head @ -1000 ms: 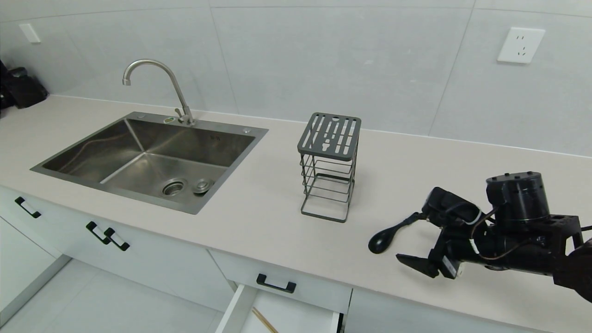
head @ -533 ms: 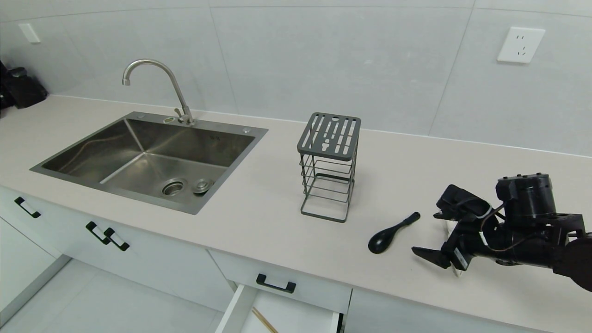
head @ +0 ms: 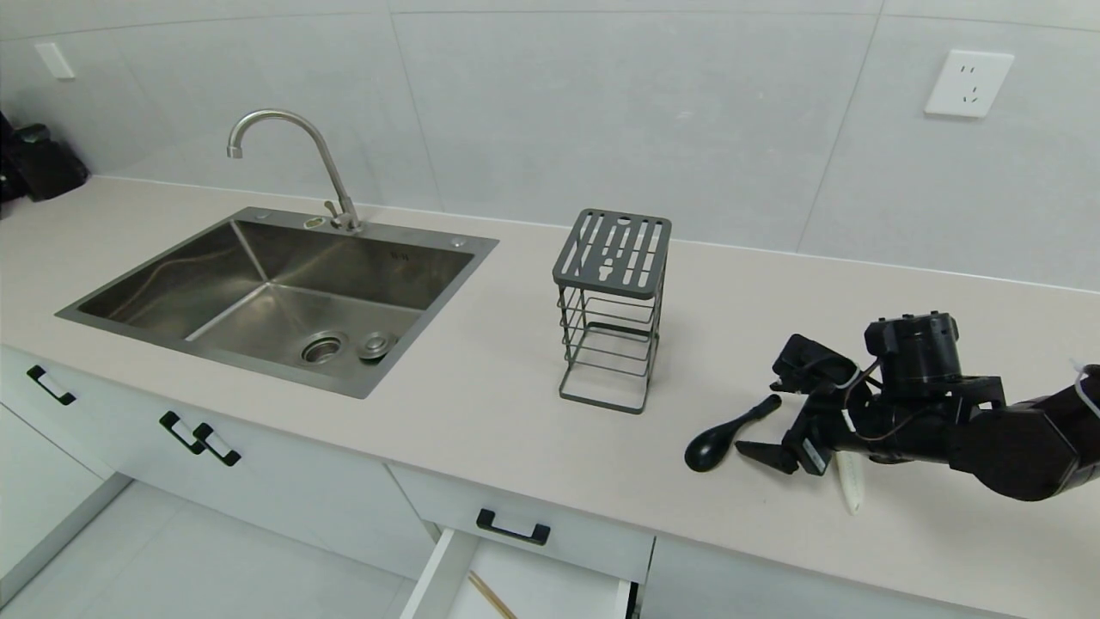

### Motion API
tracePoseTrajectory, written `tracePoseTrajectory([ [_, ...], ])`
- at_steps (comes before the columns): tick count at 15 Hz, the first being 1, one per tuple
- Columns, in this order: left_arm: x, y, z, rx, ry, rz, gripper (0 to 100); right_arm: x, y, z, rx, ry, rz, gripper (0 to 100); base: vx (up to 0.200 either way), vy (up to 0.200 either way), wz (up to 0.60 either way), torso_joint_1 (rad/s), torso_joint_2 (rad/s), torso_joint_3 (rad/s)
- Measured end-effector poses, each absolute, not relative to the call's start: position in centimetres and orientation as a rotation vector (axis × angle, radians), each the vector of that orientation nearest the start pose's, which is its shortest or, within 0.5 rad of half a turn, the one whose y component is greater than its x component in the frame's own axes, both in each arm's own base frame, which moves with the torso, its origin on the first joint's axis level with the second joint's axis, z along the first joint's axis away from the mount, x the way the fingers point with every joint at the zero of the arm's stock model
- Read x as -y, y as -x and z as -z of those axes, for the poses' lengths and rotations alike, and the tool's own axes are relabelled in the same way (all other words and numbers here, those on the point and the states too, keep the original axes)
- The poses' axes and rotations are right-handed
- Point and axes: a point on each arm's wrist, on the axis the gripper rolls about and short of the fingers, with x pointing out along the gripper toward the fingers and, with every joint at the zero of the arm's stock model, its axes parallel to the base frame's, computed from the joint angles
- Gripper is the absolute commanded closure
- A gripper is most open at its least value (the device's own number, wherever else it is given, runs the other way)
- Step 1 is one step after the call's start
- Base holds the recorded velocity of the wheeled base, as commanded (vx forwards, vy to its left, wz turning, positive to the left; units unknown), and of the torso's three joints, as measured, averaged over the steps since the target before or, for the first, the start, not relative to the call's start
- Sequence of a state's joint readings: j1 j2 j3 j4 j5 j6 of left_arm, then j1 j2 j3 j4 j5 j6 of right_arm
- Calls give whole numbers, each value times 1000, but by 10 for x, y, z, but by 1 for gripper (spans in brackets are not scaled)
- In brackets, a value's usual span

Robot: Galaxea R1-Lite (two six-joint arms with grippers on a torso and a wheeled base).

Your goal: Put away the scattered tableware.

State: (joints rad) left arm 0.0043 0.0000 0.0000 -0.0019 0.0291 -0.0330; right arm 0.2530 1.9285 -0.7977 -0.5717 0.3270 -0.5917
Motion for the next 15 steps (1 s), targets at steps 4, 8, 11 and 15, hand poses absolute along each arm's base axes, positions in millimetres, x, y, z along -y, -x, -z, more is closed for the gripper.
tracePoseTrajectory([
  [4,-1,23,-76,3,33,-33,0,-96,-330,-93,-383,536,-736,0,0,0,0,0,0,0],
  [8,-1,23,-76,3,33,-34,0,-114,-339,-85,-348,540,-772,0,0,0,0,0,0,0],
  [11,-1,23,-76,3,33,-33,0,-127,-343,-79,-335,534,-809,100,0,0,0,0,0,0],
  [15,-1,23,-76,3,33,-33,0,-132,-344,-72,-344,528,-823,100,0,0,0,0,0,0],
])
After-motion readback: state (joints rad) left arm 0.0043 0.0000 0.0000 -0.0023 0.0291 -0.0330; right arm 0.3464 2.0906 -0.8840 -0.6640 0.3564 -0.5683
